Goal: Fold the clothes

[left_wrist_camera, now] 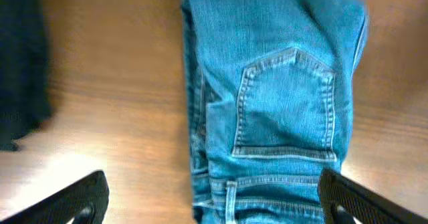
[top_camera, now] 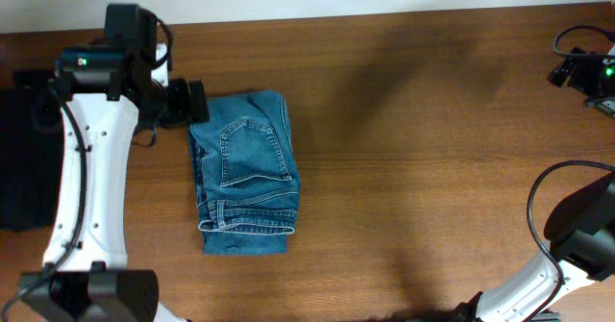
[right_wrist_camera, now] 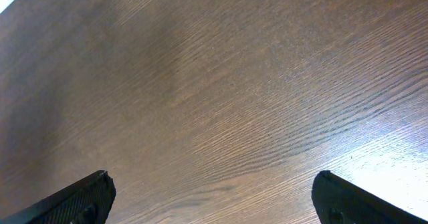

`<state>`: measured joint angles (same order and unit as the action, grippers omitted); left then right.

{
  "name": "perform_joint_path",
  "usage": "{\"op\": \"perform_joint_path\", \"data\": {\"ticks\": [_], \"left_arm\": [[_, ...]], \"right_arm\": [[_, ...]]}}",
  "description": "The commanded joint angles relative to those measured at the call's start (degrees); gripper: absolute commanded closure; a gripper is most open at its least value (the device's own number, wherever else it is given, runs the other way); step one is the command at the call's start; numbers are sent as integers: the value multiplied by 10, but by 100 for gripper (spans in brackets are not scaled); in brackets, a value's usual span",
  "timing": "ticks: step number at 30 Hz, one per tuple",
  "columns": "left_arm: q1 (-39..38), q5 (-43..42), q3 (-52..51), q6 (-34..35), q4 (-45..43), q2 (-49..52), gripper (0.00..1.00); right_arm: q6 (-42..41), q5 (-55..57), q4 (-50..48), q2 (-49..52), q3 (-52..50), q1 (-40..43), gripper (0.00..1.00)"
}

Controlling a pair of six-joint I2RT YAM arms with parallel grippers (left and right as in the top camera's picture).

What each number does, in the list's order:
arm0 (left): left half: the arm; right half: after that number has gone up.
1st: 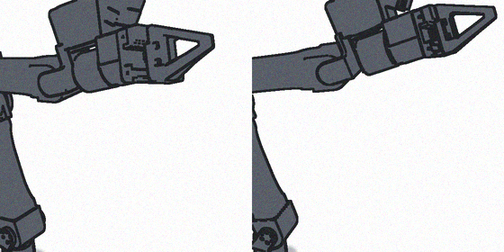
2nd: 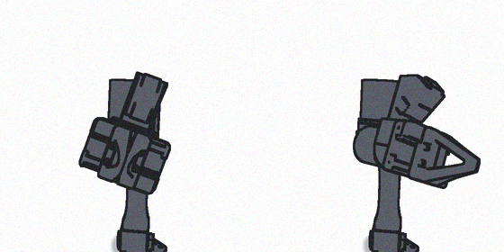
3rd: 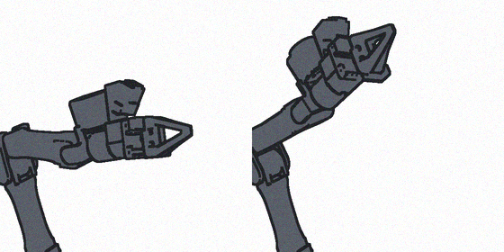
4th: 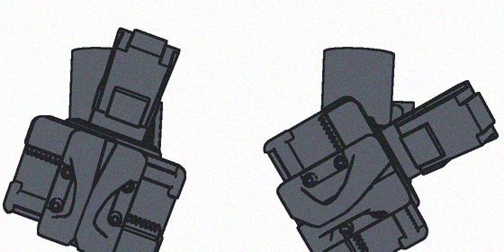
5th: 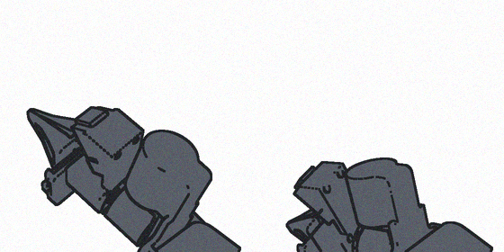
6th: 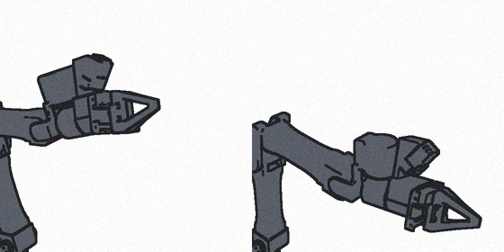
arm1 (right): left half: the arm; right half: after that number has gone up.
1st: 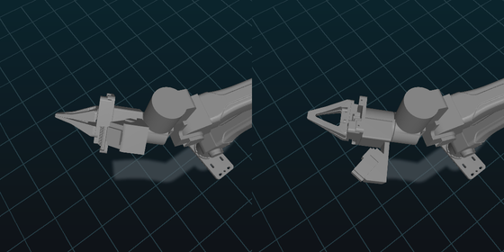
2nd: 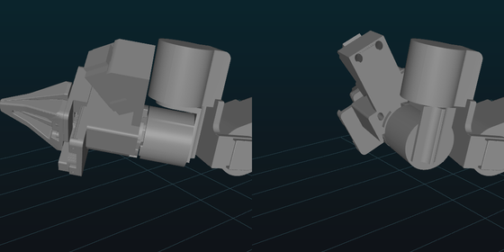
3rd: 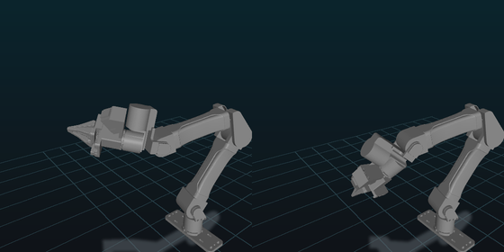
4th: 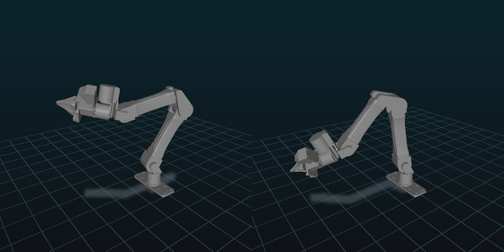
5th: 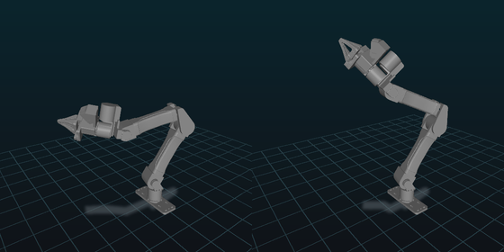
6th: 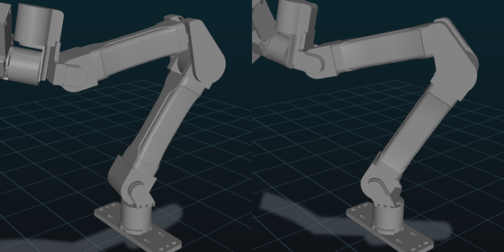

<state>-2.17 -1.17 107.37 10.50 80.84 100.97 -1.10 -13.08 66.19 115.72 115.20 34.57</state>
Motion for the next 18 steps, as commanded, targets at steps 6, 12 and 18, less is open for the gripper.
{"op": "perform_joint_path", "data": {"ticks": [6,12,18], "left_arm": [[71,-188,-211,-105,-84,-4,1],[91,-203,-338,-138,-144,-4,1],[92,-280,-424,-172,-217,-4,1]], "right_arm": [[2,3,0,-4,1,0,1],[2,3,0,-4,1,0,1],[2,3,0,-3,1,0,1]]}}
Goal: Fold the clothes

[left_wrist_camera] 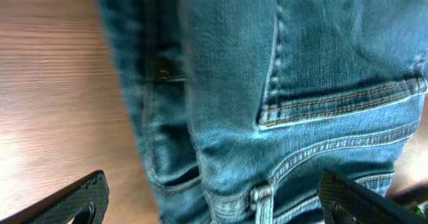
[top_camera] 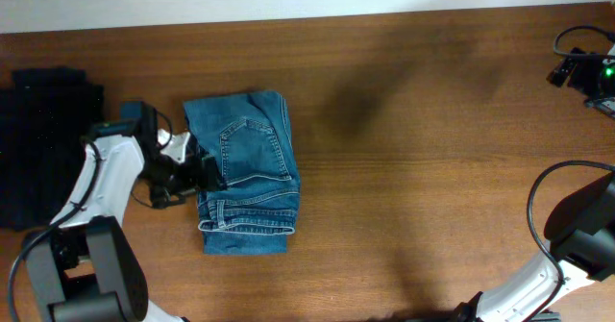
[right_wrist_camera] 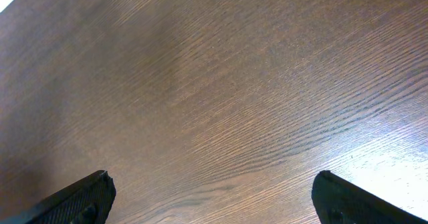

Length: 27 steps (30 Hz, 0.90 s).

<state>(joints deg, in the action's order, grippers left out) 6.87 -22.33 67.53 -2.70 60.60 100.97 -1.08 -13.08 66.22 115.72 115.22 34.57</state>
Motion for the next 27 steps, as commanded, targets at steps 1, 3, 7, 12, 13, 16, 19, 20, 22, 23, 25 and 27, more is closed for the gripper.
{"op": "perform_joint_path", "data": {"ticks": [1,3,7,12,13,16,19,20,22,23,25,27], "left_arm": [[3,-75,-36,-42,-21,-4,1],[9,-73,-52,-41,-32,-4,0],[24,-73,-73,-40,-47,-4,0],[27,-38,-96,-19,-82,-4,1],[27,-24,-98,-8,-90,-4,0],[27,-14,-102,3,-119,-4,1],[27,-14,-102,12,-130,-4,1],[27,-14,-102,12,-133,-4,1],[27,-14,-102,12,-138,-4,1],[27,-14,-102,12,-141,-4,1],[27,-14,-103,17,-146,-4,1],[27,-18,-106,26,-153,-4,1]], "right_arm": [[2,3,0,-4,0,0,1],[2,3,0,-4,0,0,1],[2,3,0,-4,0,0,1],[2,3,0,-4,0,0,1],[2,3,0,-4,0,0,1],[2,3,0,-4,0,0,1],[2,3,0,-3,0,0,1],[2,3,0,-4,0,0,1],[2,3,0,-4,0,0,1],[2,3,0,-3,0,0,1],[2,3,0,-4,0,0,1],[2,3,0,-4,0,0,1]]}}
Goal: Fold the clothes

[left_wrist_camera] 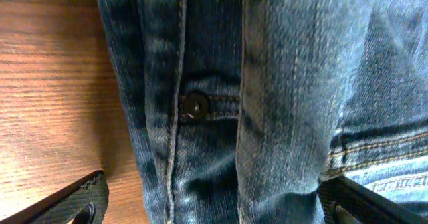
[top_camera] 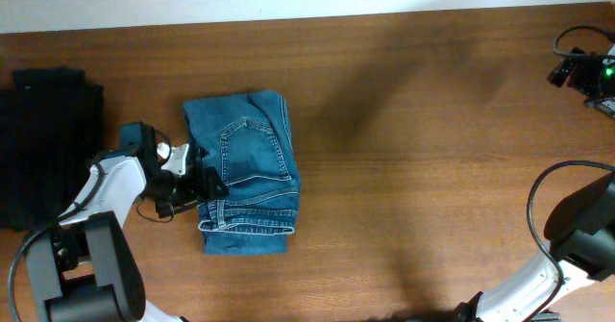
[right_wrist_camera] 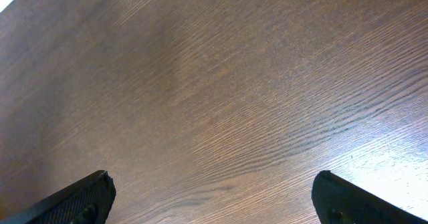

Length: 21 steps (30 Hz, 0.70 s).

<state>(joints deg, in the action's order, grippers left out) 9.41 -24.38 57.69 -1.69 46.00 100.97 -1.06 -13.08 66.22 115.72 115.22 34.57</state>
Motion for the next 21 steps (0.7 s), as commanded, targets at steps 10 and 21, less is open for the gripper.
{"op": "perform_joint_path", "data": {"ticks": [10,21], "left_arm": [[1,2,-80,37,-90,-4,1],[1,0,-128,52,-148,-4,1]], "right_arm": [[1,3,0,-4,0,0,1],[1,3,0,-4,0,0,1]]}}
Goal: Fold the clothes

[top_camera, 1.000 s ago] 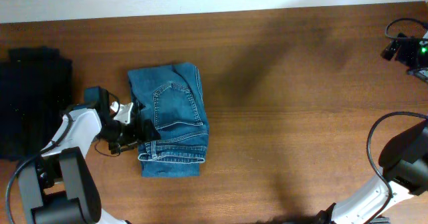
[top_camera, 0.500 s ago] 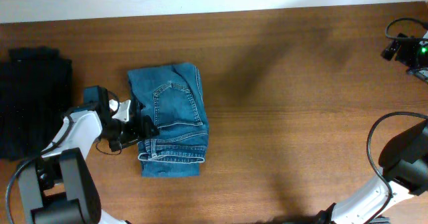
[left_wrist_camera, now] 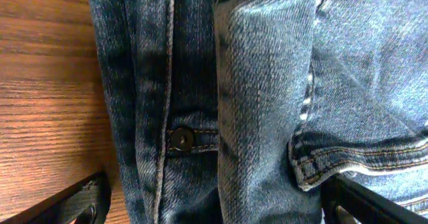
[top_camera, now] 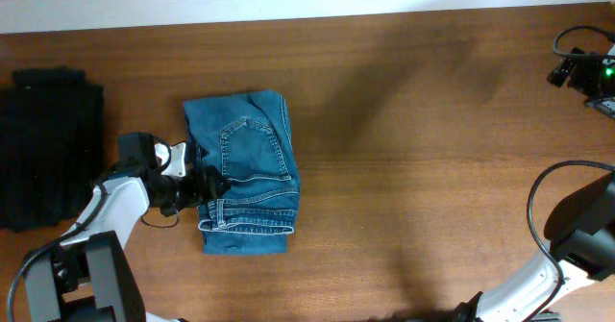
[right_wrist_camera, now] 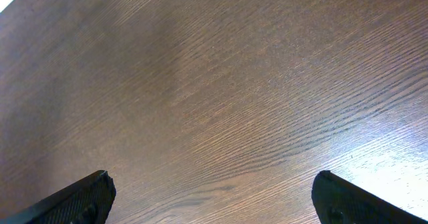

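Blue jeans (top_camera: 245,168) lie folded into a compact rectangle left of the table's middle, back pocket up. My left gripper (top_camera: 204,183) is low at their left edge, near the waistband end. In the left wrist view the left gripper (left_wrist_camera: 214,200) is open, one finger on each side of the stacked denim layers (left_wrist_camera: 254,83), with a metal button (left_wrist_camera: 179,138) just ahead. The jaws have not closed on the cloth. My right gripper (right_wrist_camera: 214,197) is open above bare wood, far from the jeans.
A stack of black clothing (top_camera: 48,144) lies at the table's left edge, beside my left arm. The right arm's base and cables (top_camera: 577,235) sit at the right edge. Brown wooden table (top_camera: 432,149) stretches between them.
My left gripper has shifted slightly along the jeans' left edge toward the waistband; the button now sits higher in its view and a hem shows at the right. The right arm has not moved.
My left arm was first high over the jeans' upper left corner, gripper open. Then it was down at table level against their left edge. Then it was close in on the folded layers, where it stays now, still open. The jeans and right arm kept still.
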`<state>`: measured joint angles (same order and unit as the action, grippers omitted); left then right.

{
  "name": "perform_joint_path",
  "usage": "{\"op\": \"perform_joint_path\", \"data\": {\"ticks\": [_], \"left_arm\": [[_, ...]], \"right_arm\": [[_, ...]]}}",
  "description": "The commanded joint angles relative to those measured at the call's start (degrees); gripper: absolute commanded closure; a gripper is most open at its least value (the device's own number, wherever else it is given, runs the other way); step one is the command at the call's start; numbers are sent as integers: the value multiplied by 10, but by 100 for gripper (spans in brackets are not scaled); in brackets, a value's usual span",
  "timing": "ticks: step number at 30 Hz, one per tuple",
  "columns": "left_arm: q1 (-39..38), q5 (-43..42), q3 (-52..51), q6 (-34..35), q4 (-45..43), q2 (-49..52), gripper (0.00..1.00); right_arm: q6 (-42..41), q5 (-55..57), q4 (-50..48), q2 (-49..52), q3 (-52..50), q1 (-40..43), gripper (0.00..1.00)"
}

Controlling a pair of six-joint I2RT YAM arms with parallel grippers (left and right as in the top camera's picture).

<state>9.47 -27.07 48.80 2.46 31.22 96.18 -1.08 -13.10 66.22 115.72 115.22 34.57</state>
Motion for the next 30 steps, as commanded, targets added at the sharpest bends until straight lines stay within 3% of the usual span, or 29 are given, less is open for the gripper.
{"op": "perform_joint_path", "data": {"ticks": [1,17,30], "left_arm": [[1,27,-39,10,0,44,1],[1,24,-39,19,2,55,1],[1,-23,-39,18,-24,130,1]], "right_arm": [[2,3,0,-4,0,0,1],[2,3,0,-4,0,0,1],[2,3,0,-4,0,0,1]]}}
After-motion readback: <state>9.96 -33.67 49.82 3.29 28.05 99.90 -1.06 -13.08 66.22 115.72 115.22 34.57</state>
